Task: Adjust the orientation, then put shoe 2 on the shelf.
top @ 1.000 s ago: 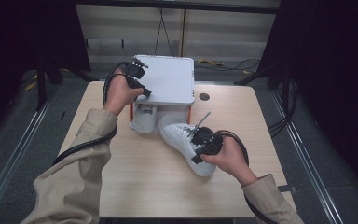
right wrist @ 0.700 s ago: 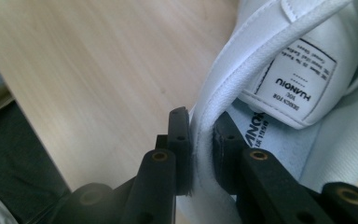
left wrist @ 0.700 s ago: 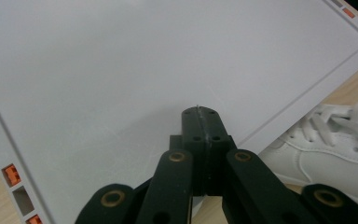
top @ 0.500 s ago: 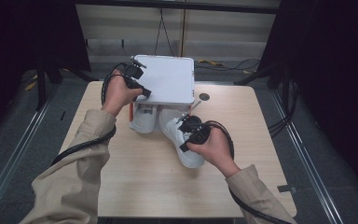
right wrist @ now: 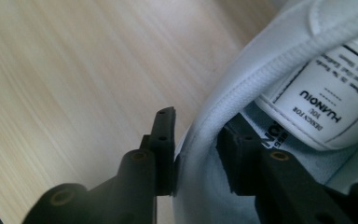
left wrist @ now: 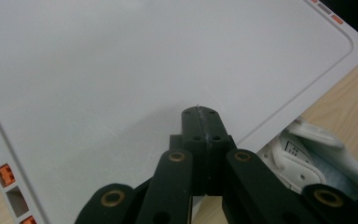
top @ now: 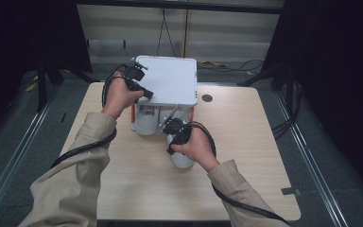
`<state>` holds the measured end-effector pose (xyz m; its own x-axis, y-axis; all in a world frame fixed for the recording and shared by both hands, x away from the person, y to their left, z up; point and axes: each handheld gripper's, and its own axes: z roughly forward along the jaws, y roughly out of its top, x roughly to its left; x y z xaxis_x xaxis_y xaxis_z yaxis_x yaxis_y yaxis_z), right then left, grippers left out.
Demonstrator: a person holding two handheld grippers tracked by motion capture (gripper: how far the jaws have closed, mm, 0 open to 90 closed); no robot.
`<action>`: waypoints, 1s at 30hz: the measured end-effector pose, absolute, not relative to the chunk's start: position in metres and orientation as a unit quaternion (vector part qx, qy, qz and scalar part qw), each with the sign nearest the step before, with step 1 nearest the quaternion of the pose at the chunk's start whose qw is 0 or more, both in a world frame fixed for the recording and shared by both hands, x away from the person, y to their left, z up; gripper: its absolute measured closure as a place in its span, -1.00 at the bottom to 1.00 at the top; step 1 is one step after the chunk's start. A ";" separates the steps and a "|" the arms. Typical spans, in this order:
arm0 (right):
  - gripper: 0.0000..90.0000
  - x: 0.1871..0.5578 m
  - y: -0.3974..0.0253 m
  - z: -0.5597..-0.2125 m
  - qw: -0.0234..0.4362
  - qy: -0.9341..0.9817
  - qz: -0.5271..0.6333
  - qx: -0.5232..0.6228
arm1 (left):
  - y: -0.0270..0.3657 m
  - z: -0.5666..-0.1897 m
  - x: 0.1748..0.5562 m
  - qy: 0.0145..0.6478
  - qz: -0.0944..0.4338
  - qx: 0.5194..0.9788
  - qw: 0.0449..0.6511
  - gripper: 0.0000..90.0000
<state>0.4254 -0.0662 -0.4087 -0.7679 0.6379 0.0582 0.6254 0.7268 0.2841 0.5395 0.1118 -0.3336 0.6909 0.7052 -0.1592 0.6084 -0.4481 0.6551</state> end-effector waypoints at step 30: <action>0.55 0.413 -0.080 -0.377 0.037 0.979 0.126 0.154 | 0.112 -0.334 0.539 0.385 0.070 0.847 0.359 1.00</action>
<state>0.4133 -0.0796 -0.3775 -0.9500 0.3104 -0.0341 0.2918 0.9211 0.2579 0.5389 0.1123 -0.3344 0.6931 0.7032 -0.1584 0.6032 -0.4455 0.6616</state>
